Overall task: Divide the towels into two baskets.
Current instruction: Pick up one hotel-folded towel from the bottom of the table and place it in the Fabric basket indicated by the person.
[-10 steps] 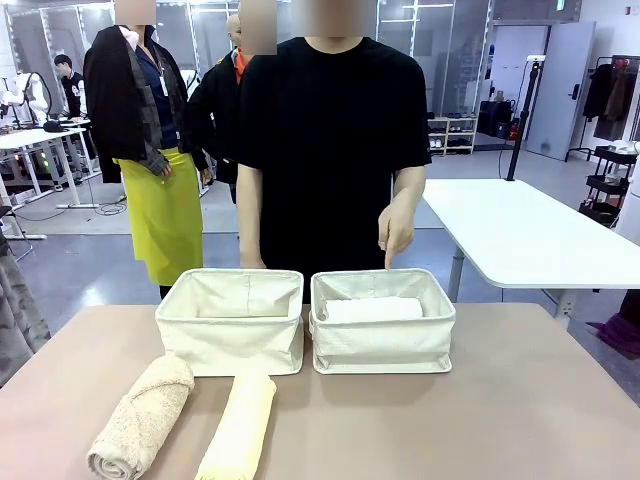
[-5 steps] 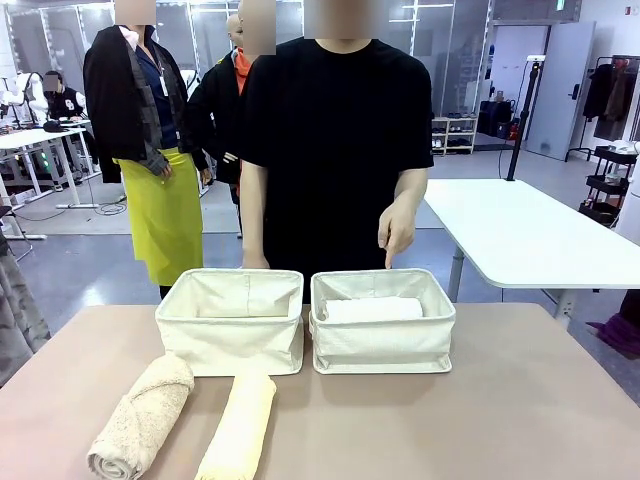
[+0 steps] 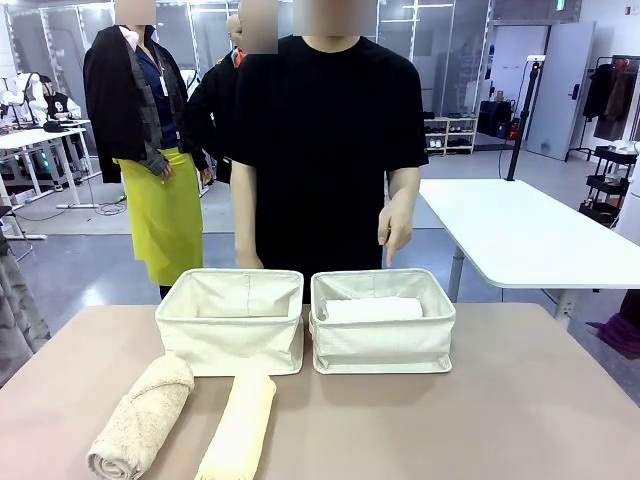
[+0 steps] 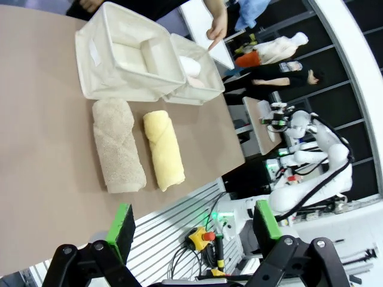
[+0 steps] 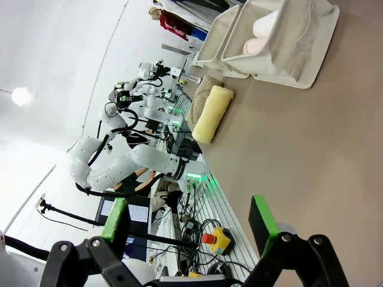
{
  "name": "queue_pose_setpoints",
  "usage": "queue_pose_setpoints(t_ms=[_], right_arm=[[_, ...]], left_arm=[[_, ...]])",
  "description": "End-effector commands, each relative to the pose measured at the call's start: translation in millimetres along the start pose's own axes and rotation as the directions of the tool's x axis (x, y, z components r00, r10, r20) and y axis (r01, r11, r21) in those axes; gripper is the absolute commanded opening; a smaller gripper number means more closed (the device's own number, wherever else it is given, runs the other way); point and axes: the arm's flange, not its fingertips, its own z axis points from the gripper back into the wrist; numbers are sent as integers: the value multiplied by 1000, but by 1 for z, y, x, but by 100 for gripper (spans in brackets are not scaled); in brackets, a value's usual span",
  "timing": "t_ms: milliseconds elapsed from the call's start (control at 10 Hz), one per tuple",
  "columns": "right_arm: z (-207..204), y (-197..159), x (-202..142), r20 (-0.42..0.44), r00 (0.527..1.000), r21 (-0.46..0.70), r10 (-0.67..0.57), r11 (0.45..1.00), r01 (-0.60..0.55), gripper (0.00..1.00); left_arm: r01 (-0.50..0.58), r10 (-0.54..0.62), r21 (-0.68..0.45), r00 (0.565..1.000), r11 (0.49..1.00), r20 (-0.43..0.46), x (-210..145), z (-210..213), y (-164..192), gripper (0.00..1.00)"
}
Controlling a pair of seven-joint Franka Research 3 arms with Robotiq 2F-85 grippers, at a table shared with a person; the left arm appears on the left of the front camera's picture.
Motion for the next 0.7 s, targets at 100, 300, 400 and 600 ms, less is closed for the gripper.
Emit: queue_pose_setpoints(t_ms=[100, 300, 400, 600], right_arm=[[-1, 2, 0, 5, 1000, -1, 4, 1000, -4, 100], [-1, 2, 0, 5, 1000, -1, 4, 1000, -4, 100], [-1, 2, 0, 5, 1000, -1, 4, 1000, -4, 100], [-1, 2, 0, 5, 1000, -1, 4, 1000, -4, 100]], left_arm=[[50, -13, 247, 989, 968, -148, -6, -66, -69, 100], [87, -14, 387, 982, 918, -186, 3, -103, -78, 100], [94, 8, 410, 970, 907, -242, 12, -117, -79, 100], [163, -8, 472, 949, 866, -314, 28, -143, -85, 100]])
